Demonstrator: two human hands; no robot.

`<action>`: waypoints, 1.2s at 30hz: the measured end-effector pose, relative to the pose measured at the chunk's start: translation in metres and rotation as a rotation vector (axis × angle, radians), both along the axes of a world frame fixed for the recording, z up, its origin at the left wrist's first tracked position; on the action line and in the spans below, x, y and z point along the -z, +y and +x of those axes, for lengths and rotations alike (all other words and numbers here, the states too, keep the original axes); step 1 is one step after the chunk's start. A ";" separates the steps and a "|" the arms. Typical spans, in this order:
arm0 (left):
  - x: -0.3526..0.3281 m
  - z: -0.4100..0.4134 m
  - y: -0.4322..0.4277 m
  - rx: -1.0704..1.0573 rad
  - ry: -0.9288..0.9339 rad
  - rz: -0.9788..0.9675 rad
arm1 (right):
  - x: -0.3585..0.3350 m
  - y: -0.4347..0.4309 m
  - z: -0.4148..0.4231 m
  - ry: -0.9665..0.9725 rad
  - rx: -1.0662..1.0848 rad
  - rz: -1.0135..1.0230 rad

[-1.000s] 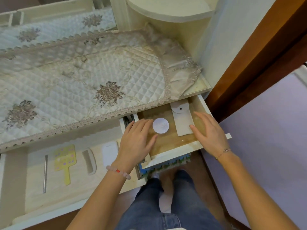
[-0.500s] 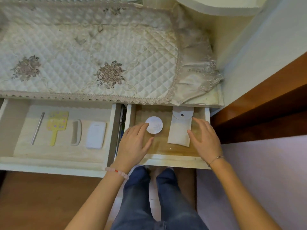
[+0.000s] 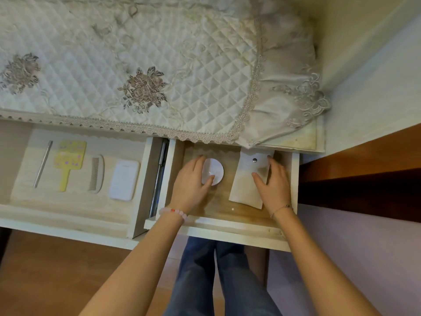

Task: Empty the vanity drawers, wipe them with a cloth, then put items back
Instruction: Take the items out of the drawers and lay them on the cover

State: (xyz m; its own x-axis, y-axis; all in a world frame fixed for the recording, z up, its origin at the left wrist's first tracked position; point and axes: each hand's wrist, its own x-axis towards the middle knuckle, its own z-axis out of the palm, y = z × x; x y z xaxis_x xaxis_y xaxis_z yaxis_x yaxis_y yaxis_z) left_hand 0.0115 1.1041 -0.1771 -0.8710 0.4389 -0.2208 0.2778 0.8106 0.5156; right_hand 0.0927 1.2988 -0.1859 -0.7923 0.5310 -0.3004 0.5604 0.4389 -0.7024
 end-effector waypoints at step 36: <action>-0.022 0.006 -0.018 -0.467 -0.420 0.478 | -0.015 -0.026 0.014 -0.144 0.474 -0.615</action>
